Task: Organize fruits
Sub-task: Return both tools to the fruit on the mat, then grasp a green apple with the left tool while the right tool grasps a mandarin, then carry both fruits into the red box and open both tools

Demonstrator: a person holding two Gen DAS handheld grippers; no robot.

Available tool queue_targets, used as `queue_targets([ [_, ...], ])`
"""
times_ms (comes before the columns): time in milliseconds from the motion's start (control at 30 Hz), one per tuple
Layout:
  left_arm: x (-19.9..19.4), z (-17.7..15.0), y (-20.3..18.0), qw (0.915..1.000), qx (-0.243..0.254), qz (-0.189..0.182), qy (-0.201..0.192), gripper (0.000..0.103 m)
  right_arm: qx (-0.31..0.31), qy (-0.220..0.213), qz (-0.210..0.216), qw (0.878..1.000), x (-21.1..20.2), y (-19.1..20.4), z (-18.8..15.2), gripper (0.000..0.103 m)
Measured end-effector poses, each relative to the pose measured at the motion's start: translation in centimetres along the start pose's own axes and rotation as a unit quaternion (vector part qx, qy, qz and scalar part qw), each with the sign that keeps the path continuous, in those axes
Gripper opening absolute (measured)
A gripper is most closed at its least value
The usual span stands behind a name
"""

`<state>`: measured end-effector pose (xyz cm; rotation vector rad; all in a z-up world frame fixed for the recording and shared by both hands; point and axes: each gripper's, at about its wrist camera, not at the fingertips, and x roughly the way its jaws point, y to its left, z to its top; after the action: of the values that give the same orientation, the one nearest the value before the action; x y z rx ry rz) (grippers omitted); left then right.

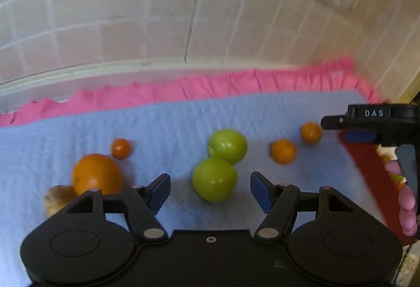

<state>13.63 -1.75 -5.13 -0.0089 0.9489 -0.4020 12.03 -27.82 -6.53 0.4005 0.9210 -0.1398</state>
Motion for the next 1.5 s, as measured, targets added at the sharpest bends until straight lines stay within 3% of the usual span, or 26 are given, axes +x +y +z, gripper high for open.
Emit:
queue_targets([
  [167,3.3,0.0,-1.1,0.9991,0.028,0.017,0.026,0.080,0.005,0.008,-0.022,1.000,3.2,-0.8,-1.1,0.070],
  [533,6.4,0.7,-0.4,0.9988,0.022,0.012,0.043,0.080,0.001,0.000,-0.028,1.000,6.4,-1.1,0.1,0.069],
  [667,6.7,0.7,-1.0,0.9987,0.032,0.019,0.036,0.079,0.016,-0.011,-0.026,0.999,6.5,-1.4,0.3,0.058],
  [733,6.7,0.7,-1.3,0.9983,0.042,0.022,0.033,0.061,0.012,-0.014,-0.019,1.000,6.4,-1.4,0.3,0.050],
  [767,6.5,0.6,-1.4,0.9980,0.048,0.025,0.032,0.061,0.011,-0.015,-0.014,1.000,6.3,-1.3,0.3,0.043],
  [833,6.2,0.5,-1.5,0.9980,0.049,0.027,0.029,0.061,0.013,-0.016,-0.009,1.000,6.0,-1.3,0.2,0.042],
  [1067,2.8,0.5,-2.1,0.9982,0.054,0.027,-0.005,0.061,0.028,-0.037,0.021,0.999,2.4,-1.5,-0.2,0.041],
  [1267,-1.6,1.2,-4.2,0.9961,0.068,0.006,-0.056,0.061,0.034,-0.084,0.046,0.995,-3.7,-2.1,-0.6,0.041],
  [1500,-5.3,3.1,-9.7,0.9846,0.129,-0.029,-0.114,0.061,0.056,-0.148,0.037,0.987,-11.3,-5.3,-1.3,0.041],
])
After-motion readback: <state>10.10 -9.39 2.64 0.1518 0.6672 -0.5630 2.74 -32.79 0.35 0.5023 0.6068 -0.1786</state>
